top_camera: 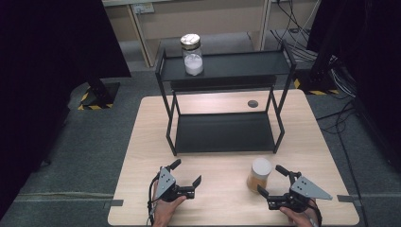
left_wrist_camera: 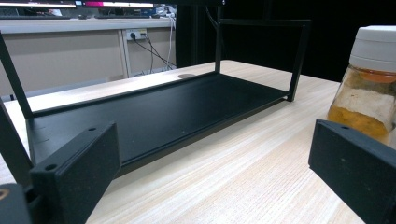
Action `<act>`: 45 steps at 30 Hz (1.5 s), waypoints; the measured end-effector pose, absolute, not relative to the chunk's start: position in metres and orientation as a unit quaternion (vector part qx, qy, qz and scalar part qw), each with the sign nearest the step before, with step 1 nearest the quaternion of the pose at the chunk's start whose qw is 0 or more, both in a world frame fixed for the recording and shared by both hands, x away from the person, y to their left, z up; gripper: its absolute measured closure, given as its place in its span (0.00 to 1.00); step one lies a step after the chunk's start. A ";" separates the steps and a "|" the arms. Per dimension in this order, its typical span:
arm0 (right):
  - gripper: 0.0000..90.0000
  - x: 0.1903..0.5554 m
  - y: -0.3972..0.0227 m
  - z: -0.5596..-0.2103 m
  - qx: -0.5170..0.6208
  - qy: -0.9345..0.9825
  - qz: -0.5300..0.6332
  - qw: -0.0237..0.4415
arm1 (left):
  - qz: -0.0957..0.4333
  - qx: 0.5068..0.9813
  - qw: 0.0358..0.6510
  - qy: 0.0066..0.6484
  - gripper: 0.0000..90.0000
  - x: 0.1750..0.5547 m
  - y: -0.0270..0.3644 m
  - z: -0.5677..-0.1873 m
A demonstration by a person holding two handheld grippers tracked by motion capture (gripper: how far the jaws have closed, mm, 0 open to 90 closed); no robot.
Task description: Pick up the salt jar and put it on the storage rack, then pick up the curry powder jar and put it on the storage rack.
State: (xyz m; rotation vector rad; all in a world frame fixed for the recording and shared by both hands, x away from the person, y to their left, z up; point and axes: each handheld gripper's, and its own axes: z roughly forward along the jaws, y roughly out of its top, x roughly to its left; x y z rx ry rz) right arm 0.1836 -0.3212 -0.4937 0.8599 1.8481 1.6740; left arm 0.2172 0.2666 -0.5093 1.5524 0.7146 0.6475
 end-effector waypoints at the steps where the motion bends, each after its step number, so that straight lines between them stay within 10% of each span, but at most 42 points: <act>1: 0.01 0.184 -0.321 -0.494 0.316 0.679 0.615 0.249 | 0.281 0.673 0.611 0.310 0.02 0.217 0.267 -0.509; 45: 0.07 0.196 -0.305 -0.494 0.320 0.683 0.601 0.265 | 0.278 0.678 0.608 0.307 0.02 0.216 0.265 -0.511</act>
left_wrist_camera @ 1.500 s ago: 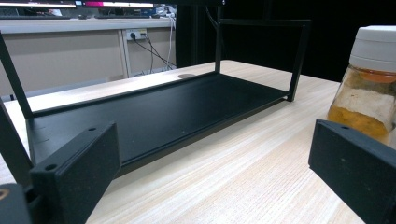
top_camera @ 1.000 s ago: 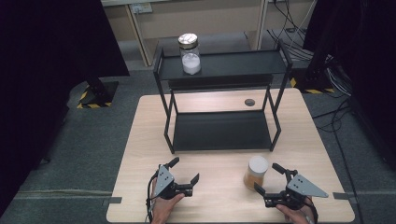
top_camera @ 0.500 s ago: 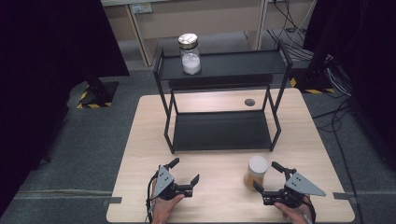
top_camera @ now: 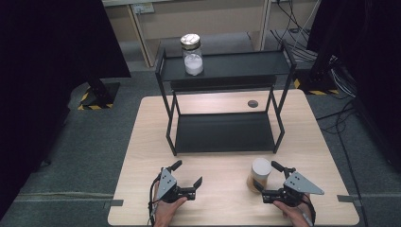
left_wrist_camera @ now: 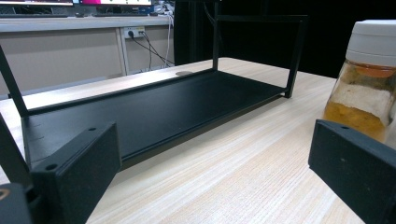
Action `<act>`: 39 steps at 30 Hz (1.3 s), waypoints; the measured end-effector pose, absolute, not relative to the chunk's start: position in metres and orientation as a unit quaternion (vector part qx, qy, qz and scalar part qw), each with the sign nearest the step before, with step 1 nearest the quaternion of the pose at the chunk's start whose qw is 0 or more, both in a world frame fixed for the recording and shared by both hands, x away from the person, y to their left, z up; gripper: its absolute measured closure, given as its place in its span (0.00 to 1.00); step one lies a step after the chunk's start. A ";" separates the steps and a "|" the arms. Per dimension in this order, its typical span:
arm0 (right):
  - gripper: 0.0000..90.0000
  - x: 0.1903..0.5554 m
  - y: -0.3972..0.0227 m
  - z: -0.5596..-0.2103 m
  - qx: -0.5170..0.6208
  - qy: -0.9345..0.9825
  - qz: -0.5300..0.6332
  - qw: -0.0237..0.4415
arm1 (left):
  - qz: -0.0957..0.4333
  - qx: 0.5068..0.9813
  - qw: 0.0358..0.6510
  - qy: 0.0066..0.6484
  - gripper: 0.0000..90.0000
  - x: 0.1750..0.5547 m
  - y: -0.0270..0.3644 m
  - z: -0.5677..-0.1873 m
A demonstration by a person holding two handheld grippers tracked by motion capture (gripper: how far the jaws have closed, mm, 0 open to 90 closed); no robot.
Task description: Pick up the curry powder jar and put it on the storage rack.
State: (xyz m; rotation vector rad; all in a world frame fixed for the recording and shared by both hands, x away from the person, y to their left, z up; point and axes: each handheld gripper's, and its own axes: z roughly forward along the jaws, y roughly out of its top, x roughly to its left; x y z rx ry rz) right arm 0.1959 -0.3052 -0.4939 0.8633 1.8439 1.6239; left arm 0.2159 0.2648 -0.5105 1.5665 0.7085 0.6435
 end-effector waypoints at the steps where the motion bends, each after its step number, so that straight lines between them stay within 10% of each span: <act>1: 0.07 0.197 -0.304 -0.494 0.319 0.684 0.599 0.266 | 0.278 0.678 0.607 0.306 0.02 0.216 0.265 -0.510; 23: 0.37 0.208 -0.299 -0.499 0.309 0.694 0.595 0.262 | 0.277 0.677 0.609 0.306 0.02 0.216 0.265 -0.511; 39: 0.39 0.201 -0.296 -0.494 0.309 0.689 0.595 0.276 | 0.277 0.675 0.611 0.306 0.02 0.216 0.266 -0.511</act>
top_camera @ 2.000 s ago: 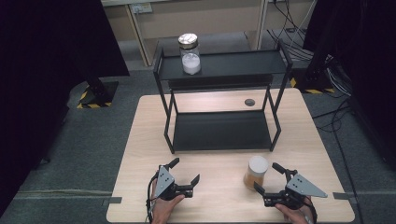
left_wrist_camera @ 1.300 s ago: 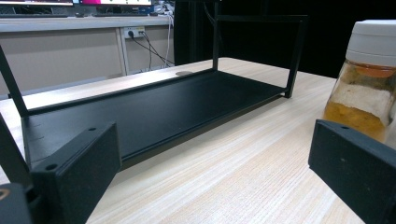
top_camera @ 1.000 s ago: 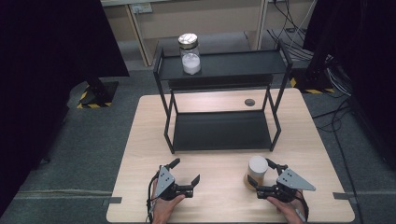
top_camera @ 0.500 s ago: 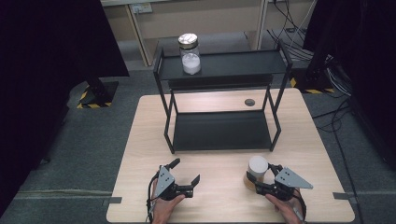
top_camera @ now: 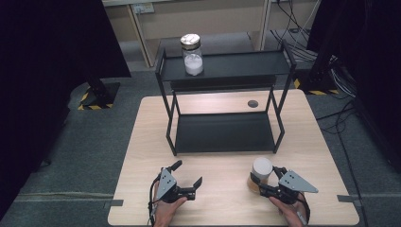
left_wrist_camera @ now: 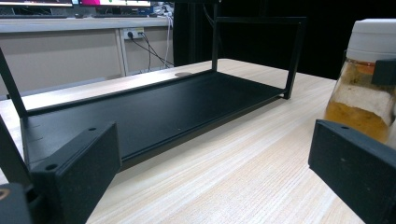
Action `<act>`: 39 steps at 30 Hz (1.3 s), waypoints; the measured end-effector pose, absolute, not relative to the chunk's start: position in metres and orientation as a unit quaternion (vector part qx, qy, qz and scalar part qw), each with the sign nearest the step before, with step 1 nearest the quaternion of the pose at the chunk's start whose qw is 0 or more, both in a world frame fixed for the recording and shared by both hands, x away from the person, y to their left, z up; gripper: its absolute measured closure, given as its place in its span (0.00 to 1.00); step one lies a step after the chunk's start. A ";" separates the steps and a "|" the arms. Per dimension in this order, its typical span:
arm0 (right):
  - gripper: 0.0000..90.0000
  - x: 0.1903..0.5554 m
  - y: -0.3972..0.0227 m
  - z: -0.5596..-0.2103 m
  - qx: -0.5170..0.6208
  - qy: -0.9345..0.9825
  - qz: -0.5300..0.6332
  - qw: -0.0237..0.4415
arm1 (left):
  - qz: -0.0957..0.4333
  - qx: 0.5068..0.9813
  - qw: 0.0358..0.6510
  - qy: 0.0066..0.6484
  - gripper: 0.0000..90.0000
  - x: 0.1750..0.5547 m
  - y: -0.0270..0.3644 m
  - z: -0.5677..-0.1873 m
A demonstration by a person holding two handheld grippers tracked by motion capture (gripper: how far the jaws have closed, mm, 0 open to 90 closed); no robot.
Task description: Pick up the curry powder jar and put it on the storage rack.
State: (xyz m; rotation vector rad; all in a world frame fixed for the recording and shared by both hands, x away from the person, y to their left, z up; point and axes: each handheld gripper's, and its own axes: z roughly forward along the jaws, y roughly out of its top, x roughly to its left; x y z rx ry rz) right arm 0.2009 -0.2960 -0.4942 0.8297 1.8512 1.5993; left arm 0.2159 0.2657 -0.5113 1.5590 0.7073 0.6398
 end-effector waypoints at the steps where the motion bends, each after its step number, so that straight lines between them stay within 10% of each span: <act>1: 0.40 0.201 -0.296 -0.493 0.308 0.689 0.596 0.275 | 0.277 0.675 0.611 0.306 0.02 0.216 0.266 -0.511; 39: 0.39 0.217 -0.295 -0.430 0.291 0.686 0.608 0.275 | 0.276 0.677 0.610 0.306 0.02 0.216 0.265 -0.512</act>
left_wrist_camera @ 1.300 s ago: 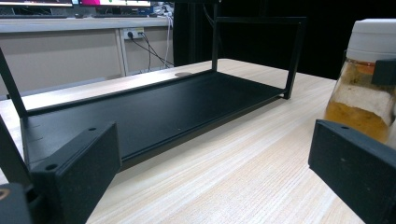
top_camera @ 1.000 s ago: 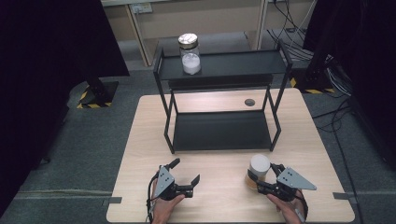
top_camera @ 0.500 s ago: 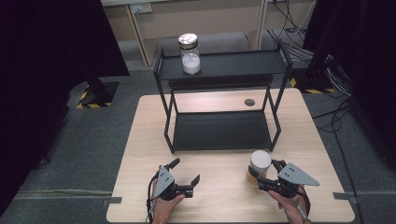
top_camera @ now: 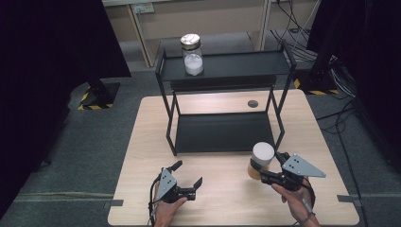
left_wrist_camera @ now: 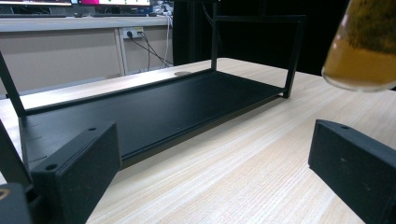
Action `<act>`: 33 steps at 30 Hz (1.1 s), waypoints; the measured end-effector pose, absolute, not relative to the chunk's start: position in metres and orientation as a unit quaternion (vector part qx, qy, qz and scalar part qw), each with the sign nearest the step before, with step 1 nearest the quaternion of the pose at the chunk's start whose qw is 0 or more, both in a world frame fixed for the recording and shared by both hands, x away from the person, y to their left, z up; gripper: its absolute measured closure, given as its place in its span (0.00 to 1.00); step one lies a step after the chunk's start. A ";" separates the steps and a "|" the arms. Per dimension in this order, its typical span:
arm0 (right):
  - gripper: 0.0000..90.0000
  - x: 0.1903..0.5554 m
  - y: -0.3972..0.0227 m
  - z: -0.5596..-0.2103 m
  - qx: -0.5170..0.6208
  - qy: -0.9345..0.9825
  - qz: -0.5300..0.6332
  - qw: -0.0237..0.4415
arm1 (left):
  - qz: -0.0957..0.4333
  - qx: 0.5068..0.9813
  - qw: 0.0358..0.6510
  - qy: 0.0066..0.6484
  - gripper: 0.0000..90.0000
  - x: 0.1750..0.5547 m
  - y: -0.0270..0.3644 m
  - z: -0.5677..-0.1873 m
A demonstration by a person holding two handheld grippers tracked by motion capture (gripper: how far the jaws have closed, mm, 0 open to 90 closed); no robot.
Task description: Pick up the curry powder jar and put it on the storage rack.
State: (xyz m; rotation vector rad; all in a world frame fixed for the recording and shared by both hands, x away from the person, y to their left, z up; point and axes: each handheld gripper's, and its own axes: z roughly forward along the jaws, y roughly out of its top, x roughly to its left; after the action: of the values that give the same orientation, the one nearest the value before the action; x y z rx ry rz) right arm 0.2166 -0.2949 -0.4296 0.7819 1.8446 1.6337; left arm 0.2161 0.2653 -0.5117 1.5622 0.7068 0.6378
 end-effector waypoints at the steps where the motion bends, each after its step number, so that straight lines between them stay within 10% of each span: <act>1: 0.39 0.218 -0.294 -0.426 0.291 0.686 0.608 0.272 | 0.276 0.677 0.610 0.306 0.02 0.216 0.265 -0.512; 33: 0.39 0.266 -0.261 -0.316 0.265 0.692 0.620 0.257 | 0.272 0.677 0.611 0.306 0.02 0.217 0.265 -0.512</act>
State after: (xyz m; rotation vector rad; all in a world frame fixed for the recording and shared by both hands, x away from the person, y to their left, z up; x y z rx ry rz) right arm 0.2660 -0.2608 -0.3159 0.7193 1.8786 1.6821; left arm 0.2168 0.2655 -0.5119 1.5630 0.7061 0.6285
